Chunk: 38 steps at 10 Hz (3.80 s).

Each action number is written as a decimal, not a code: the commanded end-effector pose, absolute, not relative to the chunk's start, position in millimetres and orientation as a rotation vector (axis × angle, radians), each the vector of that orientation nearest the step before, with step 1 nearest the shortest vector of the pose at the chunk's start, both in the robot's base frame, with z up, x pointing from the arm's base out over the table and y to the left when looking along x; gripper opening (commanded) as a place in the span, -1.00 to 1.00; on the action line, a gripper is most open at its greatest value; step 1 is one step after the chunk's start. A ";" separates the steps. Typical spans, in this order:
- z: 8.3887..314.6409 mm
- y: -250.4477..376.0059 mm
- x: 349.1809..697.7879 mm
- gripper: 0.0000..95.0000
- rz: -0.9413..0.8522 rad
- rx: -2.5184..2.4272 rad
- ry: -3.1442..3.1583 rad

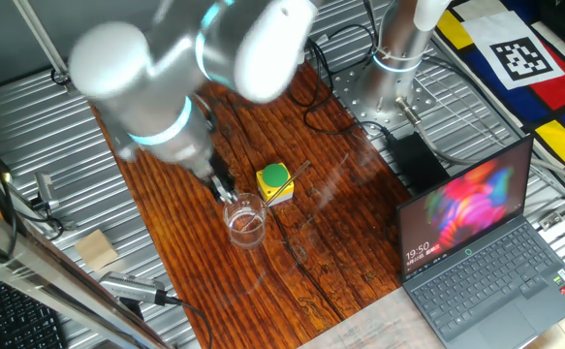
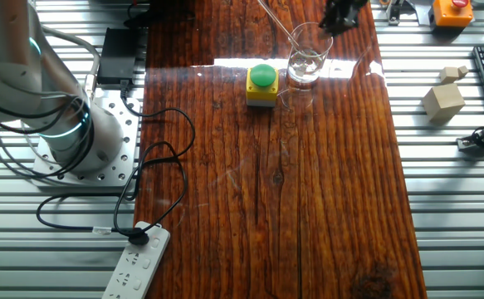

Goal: Stir the beaker with a glass rod

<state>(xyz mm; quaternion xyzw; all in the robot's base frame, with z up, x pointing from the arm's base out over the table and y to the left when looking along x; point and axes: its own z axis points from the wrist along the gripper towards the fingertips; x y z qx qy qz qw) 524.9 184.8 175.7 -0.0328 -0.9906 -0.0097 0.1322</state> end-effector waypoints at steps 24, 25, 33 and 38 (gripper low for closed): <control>180.9 200.8 459.9 -0.60 -0.083 -0.194 -2.804; 180.9 200.5 459.1 -0.60 -0.081 -0.196 -2.794; 182.7 200.9 459.0 -0.60 -0.072 -0.181 -2.780; 183.9 201.0 459.7 -0.60 -0.063 -0.216 -2.772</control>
